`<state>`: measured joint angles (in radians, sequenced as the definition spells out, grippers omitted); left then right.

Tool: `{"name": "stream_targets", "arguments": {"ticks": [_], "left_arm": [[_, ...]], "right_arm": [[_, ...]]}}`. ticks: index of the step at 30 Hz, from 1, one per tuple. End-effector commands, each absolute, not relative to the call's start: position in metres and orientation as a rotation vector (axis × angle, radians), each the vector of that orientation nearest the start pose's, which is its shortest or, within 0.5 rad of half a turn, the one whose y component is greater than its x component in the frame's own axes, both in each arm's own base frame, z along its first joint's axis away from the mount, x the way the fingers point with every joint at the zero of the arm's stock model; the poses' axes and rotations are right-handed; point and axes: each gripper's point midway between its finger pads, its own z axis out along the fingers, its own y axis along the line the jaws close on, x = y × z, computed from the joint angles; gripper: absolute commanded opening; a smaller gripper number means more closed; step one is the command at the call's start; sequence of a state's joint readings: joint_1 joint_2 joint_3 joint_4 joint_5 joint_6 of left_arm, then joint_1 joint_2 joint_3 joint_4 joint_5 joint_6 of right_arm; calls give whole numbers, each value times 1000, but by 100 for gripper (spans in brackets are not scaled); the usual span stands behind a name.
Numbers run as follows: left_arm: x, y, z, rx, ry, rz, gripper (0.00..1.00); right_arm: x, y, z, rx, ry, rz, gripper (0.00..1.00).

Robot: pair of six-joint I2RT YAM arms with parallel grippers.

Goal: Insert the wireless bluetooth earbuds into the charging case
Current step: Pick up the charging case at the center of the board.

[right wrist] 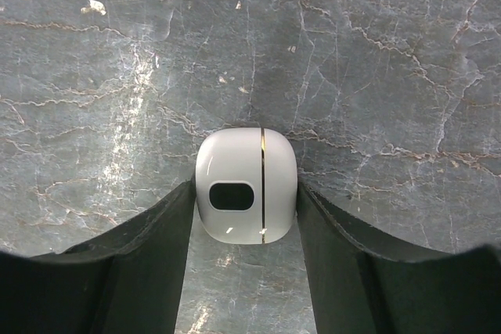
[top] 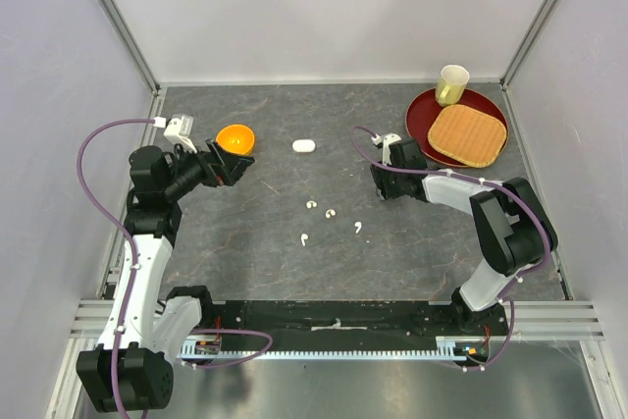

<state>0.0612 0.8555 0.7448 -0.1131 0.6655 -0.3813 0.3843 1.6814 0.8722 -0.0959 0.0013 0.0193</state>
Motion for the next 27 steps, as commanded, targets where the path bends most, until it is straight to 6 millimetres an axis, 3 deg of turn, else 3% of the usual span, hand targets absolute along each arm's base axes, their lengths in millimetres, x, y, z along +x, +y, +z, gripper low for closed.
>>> {"name": "stream_targets", "arguments": {"ticks": [1,8,21,27], "left_arm": [[290,-106,265,89,1817,-850,99],[291,-106,263,86,1822,-850,99],[290,-106,263,85,1826,-850,99],[290,-106,263,85,1827,-853,99]], "right_arm": [[352,141,19,-451,2459,150,63],[350,141,17,-447,2466,150,57],[348,135,20,-428,2465,123,62],[347,140,19,-434,2465,160,41]]}}
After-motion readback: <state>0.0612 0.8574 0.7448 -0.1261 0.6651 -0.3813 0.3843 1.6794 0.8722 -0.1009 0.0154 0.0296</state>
